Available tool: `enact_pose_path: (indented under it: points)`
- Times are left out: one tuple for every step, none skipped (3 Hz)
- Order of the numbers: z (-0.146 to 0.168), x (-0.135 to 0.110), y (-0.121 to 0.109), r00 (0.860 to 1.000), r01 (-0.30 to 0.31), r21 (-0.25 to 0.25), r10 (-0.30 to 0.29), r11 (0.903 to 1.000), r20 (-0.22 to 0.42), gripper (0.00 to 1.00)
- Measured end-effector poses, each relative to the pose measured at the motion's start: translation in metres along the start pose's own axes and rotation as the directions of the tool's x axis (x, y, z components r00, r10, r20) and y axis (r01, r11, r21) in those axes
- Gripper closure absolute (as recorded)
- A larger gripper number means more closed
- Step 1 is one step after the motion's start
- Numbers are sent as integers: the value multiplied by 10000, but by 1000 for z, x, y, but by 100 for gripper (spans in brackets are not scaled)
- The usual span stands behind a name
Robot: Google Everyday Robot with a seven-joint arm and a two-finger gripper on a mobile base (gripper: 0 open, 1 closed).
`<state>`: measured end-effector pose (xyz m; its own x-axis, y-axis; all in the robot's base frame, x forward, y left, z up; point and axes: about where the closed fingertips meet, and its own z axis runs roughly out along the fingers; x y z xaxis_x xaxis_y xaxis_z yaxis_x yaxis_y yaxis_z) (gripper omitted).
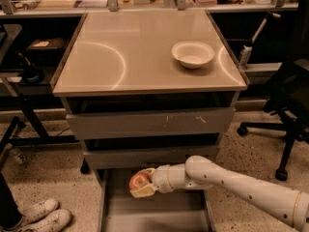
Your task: Pick apple from bottom drawer and place on counter
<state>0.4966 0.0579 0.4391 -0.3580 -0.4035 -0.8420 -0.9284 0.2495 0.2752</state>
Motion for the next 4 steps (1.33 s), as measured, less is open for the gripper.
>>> enact_pose_path:
  points:
    - [-14, -40, 27, 9991, 415, -227, -418, 9989, -93, 100]
    - [-27, -83, 50, 9930, 1178, -523, -1183, 9917, -60, 100]
    - [-28, -87, 51, 9920, 1258, -533, -1263, 9906, -68, 100]
    - [-28, -94, 56, 9906, 1360, -672, -1367, 9884, -68, 100]
